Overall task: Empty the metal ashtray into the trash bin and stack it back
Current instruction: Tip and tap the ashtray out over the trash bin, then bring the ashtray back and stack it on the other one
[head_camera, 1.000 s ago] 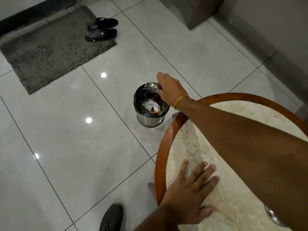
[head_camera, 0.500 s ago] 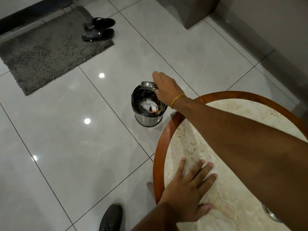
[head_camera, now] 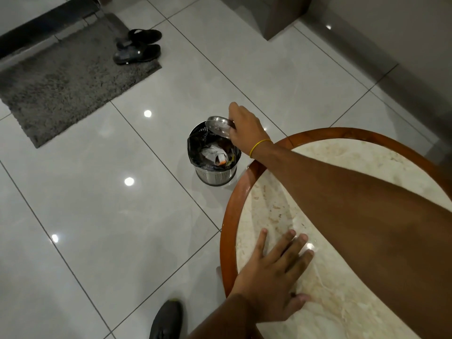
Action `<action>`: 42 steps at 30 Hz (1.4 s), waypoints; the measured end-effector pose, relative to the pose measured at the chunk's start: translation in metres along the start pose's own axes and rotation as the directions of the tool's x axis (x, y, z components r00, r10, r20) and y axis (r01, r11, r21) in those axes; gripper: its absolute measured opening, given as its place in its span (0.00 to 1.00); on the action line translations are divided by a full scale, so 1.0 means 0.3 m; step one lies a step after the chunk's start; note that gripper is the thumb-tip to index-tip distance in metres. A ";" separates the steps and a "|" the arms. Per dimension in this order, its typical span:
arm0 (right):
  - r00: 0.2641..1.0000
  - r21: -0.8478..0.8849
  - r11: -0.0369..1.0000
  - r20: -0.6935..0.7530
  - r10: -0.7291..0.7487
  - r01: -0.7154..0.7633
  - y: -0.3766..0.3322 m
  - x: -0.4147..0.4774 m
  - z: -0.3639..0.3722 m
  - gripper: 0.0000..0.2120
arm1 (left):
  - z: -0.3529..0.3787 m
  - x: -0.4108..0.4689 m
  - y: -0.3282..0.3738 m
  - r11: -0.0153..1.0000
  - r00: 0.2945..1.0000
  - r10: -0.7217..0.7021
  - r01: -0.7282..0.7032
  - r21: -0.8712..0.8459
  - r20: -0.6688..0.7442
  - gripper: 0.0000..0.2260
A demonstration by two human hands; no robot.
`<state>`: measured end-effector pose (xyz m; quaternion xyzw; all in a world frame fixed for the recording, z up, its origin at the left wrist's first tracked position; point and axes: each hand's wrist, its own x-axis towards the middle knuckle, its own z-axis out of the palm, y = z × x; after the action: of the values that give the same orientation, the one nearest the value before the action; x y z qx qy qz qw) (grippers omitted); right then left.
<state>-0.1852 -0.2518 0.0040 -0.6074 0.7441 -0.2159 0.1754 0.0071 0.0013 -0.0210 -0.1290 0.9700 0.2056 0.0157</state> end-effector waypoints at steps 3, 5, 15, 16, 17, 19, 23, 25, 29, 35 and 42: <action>0.993 0.125 0.989 -0.080 0.086 -0.076 0.017 0.000 -0.007 0.08 | 0.005 0.004 -0.005 1.000 1.000 0.008 -0.008 -0.009 0.017 0.39; 0.978 0.229 0.960 -0.095 0.187 -0.161 0.028 -0.001 -0.022 0.09 | 0.011 0.001 -0.003 1.000 1.000 0.000 0.000 -0.002 0.018 0.40; 0.771 0.779 0.397 0.169 0.613 -0.486 0.112 -0.125 -0.299 0.13 | 0.001 -0.008 0.000 0.999 1.000 0.004 -0.003 0.045 -0.022 0.41; 0.755 0.800 0.352 0.182 0.630 -0.486 0.127 -0.169 -0.338 0.12 | -0.002 -0.005 -0.002 0.999 1.000 0.001 0.000 0.045 -0.016 0.40; 0.740 0.814 0.319 0.189 0.645 -0.486 0.139 -0.225 -0.376 0.11 | -0.004 -0.001 -0.001 0.999 1.000 -0.001 0.002 0.047 -0.019 0.39; 0.716 0.824 0.295 0.179 0.674 -0.484 0.176 -0.373 -0.447 0.09 | -0.011 0.001 0.005 0.998 1.000 0.002 -0.001 0.058 -0.010 0.39; 0.627 0.813 0.302 0.097 0.773 -0.497 0.263 -0.749 -0.518 0.11 | -0.022 0.000 0.035 0.997 0.999 0.036 -0.036 0.062 0.001 0.40; 0.607 0.791 0.323 0.076 0.791 -0.520 0.277 -0.867 -0.489 0.11 | -0.027 -0.010 0.007 0.998 1.000 -0.007 0.008 0.064 -0.016 0.40; 0.538 0.744 0.339 0.032 0.842 -0.575 0.305 -1.090 -0.454 0.07 | -0.031 -0.002 -0.001 0.997 1.000 0.002 -0.001 0.080 -0.021 0.40; 0.511 0.652 0.436 -0.085 0.855 -0.621 0.267 -1.266 -0.382 0.04 | -0.032 -0.001 0.007 0.994 0.999 0.017 -0.012 0.110 -0.045 0.40; 0.461 0.505 0.538 -0.280 0.842 -0.675 0.217 -1.316 -0.335 0.04 | -0.039 0.000 0.007 0.991 1.000 0.020 -0.017 0.133 -0.021 0.40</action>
<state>-0.2127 0.1568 0.0537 -0.0894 0.9083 -0.3784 0.1541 0.0066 -0.0015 -0.0094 -0.1209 0.9828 0.1392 0.0116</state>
